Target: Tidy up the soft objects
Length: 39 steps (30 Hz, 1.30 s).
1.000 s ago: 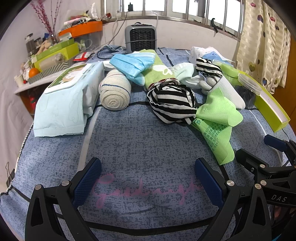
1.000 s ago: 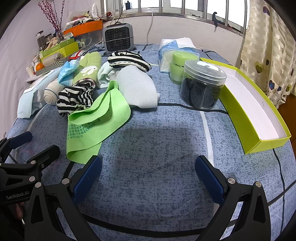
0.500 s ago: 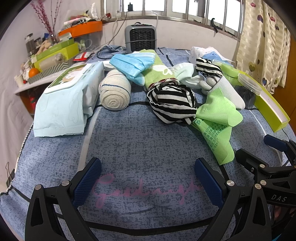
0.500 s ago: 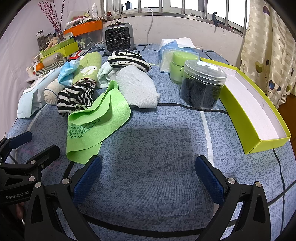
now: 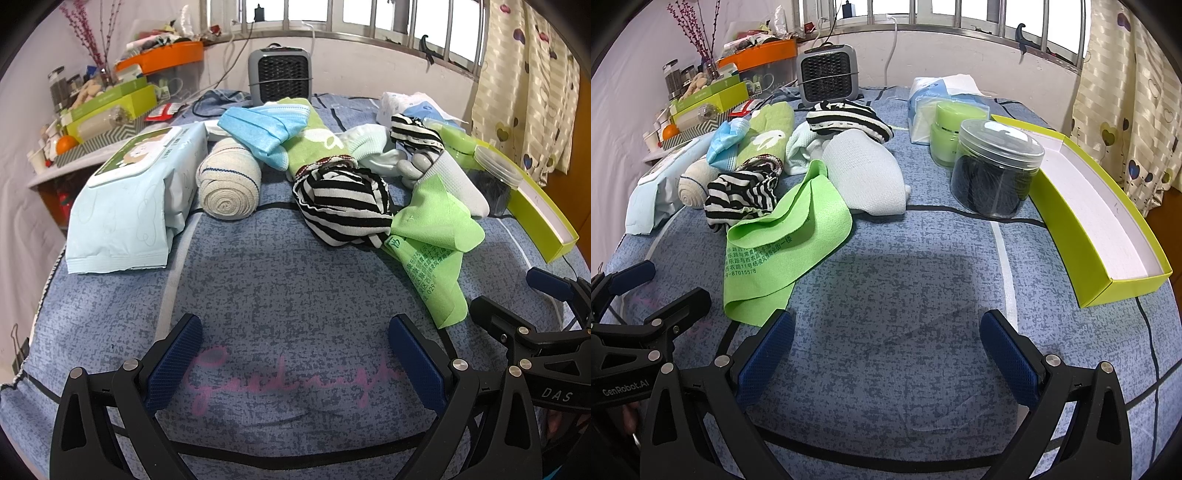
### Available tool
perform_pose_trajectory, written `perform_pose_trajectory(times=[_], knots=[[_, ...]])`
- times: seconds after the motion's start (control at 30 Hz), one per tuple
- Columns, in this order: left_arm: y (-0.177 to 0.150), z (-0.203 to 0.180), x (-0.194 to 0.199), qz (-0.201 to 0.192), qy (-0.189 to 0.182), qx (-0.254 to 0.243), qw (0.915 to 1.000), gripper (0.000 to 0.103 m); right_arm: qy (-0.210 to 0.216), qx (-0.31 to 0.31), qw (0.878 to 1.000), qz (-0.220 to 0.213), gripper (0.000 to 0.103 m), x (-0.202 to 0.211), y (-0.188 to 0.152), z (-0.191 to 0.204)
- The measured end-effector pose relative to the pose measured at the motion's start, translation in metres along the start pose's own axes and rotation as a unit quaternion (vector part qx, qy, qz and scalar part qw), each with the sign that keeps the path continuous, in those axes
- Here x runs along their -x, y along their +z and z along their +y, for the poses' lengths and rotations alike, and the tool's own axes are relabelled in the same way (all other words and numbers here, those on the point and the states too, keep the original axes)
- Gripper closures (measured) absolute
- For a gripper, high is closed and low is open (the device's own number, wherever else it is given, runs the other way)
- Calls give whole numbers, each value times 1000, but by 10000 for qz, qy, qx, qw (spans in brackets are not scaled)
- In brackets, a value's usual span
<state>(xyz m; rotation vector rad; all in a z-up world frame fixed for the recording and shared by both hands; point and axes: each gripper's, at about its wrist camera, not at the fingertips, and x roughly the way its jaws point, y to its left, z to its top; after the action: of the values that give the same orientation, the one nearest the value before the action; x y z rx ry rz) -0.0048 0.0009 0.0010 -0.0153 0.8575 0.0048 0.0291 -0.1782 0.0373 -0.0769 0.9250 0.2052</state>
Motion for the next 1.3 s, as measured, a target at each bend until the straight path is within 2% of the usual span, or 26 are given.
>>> perform_pose_trajectory(times=[0.17, 0.27, 0.43, 0.5, 0.63, 0.8, 0.93, 1.03, 1.13, 1.23, 1.3], knots=[[5, 2, 1, 115, -124, -95, 9998, 2, 59, 23, 10000, 25, 1, 0, 2, -2], [7, 12, 5, 150, -264, 26, 9995, 3, 361, 72, 9992, -149, 1, 9, 6, -1], [12, 30, 15, -14, -89, 209, 9997, 4, 715, 391, 9959, -394, 1, 22, 21, 11], [17, 38, 20, -98, -131, 284, 9995, 4, 642, 632, 9950, -431, 3, 21, 29, 18], [26, 46, 31, -319, -224, 352, 9986, 4, 1020, 1095, 9877, -463, 5, 23, 39, 36], [35, 50, 32, -364, -389, 409, 9977, 5, 1191, 1334, 9834, -295, 8, 4, 44, 51], [38, 48, 26, -297, -444, 329, 9980, 5, 961, 1370, 9858, -123, 12, -13, 46, 55], [39, 46, 22, -257, -513, 338, 9978, 5, 821, 1410, 9866, -54, 19, -20, 47, 54], [42, 43, 19, -221, -616, 338, 9973, 5, 620, 1426, 9878, 36, 32, -26, 47, 53], [46, 38, 16, -219, -660, 304, 9971, 5, 760, 1382, 9874, 105, 42, -28, 47, 50], [50, 35, 14, -208, -711, 295, 9968, 5, 802, 1402, 9868, 95, 54, -27, 46, 50]])
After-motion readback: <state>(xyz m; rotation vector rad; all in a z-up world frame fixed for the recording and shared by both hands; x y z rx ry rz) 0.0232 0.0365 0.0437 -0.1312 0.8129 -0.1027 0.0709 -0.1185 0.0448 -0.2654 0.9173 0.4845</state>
